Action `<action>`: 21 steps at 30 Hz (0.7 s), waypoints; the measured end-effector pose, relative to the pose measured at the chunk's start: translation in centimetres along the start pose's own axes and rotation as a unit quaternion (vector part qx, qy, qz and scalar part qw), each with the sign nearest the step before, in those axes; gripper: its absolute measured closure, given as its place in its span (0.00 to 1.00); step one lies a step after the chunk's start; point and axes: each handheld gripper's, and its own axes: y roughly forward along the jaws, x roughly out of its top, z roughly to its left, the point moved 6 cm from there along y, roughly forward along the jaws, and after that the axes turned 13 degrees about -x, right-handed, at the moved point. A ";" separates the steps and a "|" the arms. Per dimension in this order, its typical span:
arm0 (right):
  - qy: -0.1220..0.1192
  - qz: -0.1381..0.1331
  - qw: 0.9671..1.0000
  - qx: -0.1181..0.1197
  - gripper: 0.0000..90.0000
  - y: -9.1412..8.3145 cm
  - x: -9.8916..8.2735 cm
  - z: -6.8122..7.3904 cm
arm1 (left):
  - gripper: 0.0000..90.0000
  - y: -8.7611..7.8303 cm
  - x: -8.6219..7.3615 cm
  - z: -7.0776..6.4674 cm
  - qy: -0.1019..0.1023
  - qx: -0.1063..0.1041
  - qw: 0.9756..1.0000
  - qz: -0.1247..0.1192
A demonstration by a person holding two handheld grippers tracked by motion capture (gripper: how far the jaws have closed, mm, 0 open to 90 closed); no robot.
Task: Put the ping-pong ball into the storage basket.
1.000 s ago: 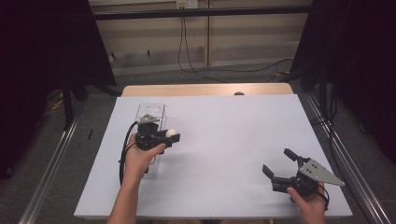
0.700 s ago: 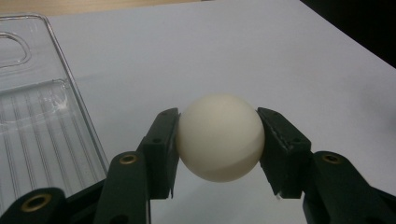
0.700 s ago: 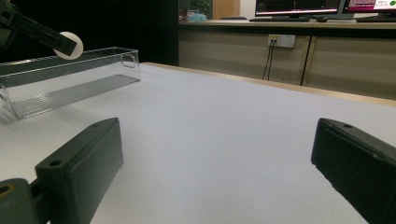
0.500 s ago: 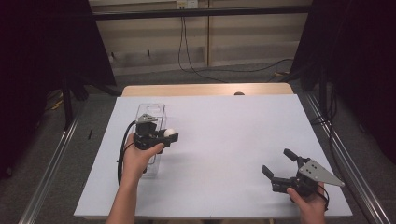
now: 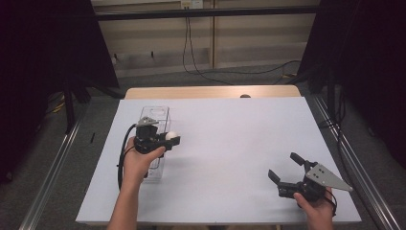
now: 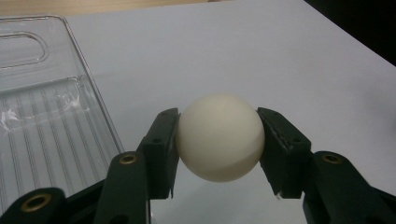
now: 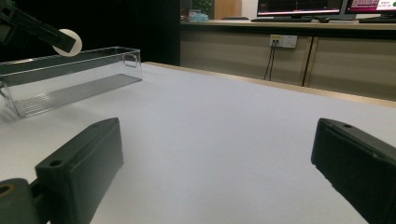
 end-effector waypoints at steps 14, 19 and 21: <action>0.000 -0.001 1.000 0.001 0.02 0.0 0.0 0.0 | 0.57 -0.9 0.1 0.3 -0.004 0.007 1.000 -0.009; -0.001 -0.002 1.000 0.002 0.02 0.1 0.0 0.0 | 0.57 -1.3 0.1 0.6 -0.003 0.012 1.000 -0.011; 0.000 -0.001 1.000 0.002 0.02 0.1 0.0 0.0 | 0.57 -1.5 0.1 0.8 -0.001 0.011 1.000 -0.011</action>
